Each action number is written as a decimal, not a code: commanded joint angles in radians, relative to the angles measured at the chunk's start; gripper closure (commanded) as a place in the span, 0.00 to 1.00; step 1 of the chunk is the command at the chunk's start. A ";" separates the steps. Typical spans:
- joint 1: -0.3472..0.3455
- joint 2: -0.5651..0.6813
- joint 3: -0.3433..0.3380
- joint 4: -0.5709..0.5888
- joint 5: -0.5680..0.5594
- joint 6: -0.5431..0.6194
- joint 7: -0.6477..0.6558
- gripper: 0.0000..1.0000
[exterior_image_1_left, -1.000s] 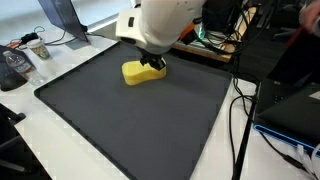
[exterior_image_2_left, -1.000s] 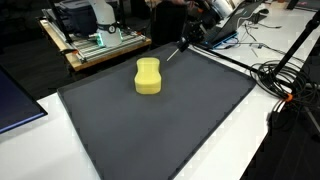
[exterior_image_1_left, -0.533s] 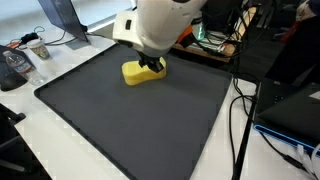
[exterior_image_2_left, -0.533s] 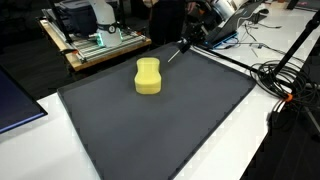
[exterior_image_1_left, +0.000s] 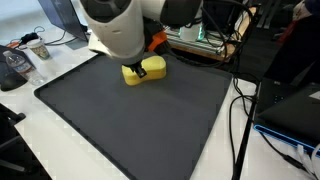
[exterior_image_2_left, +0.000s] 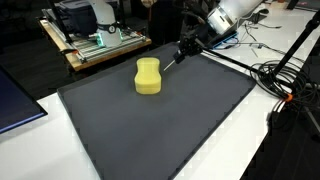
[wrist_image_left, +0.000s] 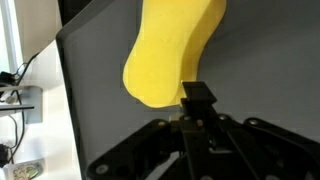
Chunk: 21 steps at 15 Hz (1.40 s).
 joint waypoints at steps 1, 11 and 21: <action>-0.052 0.048 -0.021 0.103 0.108 0.000 -0.024 0.97; -0.237 0.064 -0.062 0.107 0.350 0.185 -0.024 0.97; -0.399 -0.013 -0.079 -0.049 0.508 0.321 -0.185 0.97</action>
